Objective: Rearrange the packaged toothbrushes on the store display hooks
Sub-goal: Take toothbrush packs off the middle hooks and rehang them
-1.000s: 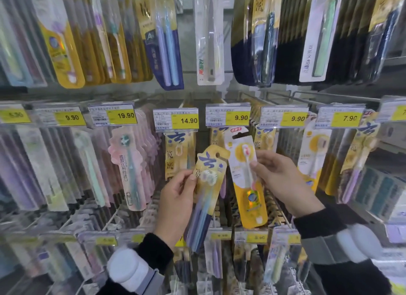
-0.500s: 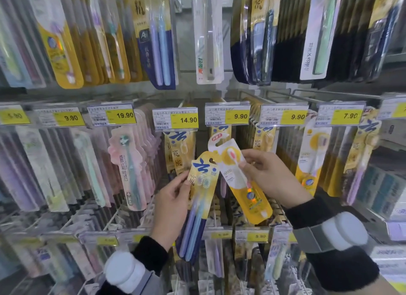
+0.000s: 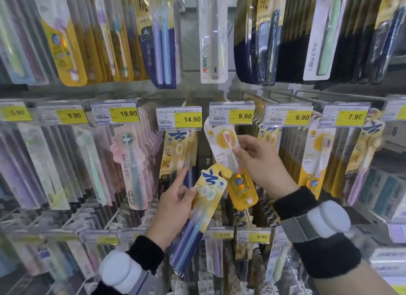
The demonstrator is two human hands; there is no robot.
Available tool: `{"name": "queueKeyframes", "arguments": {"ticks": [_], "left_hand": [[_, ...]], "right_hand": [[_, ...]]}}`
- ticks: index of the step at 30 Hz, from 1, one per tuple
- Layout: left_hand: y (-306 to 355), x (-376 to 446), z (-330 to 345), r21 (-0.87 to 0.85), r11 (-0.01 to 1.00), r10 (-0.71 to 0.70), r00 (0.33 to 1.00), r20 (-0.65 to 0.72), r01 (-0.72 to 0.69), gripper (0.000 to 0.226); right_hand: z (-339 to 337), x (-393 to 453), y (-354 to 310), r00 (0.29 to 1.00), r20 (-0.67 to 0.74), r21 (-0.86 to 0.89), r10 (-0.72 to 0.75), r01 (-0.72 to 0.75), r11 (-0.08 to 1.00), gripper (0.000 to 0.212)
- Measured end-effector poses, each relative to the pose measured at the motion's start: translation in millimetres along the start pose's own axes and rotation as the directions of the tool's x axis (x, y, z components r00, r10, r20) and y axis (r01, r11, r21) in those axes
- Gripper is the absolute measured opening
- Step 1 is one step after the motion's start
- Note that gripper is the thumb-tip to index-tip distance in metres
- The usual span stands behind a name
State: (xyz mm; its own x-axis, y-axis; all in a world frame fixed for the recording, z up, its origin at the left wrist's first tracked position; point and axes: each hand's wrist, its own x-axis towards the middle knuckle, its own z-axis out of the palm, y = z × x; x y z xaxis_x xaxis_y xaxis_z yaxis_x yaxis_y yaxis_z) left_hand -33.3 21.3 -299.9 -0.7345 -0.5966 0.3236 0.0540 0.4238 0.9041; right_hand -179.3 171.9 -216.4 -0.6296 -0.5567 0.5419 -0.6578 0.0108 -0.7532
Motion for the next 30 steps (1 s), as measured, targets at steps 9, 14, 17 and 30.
{"name": "queueKeyframes", "arguments": {"ticks": [9, 14, 17, 30], "left_hand": [[3.7, 2.4, -1.6, -0.048, 0.999, 0.01, 1.0, -0.018, -0.011, 0.058], [6.1, 3.1, 0.9, -0.049, 0.998, 0.033, 0.999, -0.035, -0.034, 0.056], [5.3, 1.2, 2.2, -0.046, 0.998, 0.036, 0.999, -0.036, -0.037, 0.054], [12.7, 0.0, 4.6, -0.026, 0.994, 0.109, 0.993, -0.046, -0.11, 0.045]], "right_hand": [[2.4, -2.2, 6.0, 0.988, -0.141, 0.102, 0.058, -0.044, 0.994, 0.027], [6.0, -5.7, 11.8, 0.985, -0.153, 0.063, 0.078, -0.07, 0.996, 0.023], [11.5, -18.5, 22.6, 0.964, -0.259, -0.018, 0.066, -0.073, 0.997, 0.017], [31.3, -24.0, 25.7, 0.949, -0.297, 0.187, 0.101, -0.046, 0.981, 0.014]]}}
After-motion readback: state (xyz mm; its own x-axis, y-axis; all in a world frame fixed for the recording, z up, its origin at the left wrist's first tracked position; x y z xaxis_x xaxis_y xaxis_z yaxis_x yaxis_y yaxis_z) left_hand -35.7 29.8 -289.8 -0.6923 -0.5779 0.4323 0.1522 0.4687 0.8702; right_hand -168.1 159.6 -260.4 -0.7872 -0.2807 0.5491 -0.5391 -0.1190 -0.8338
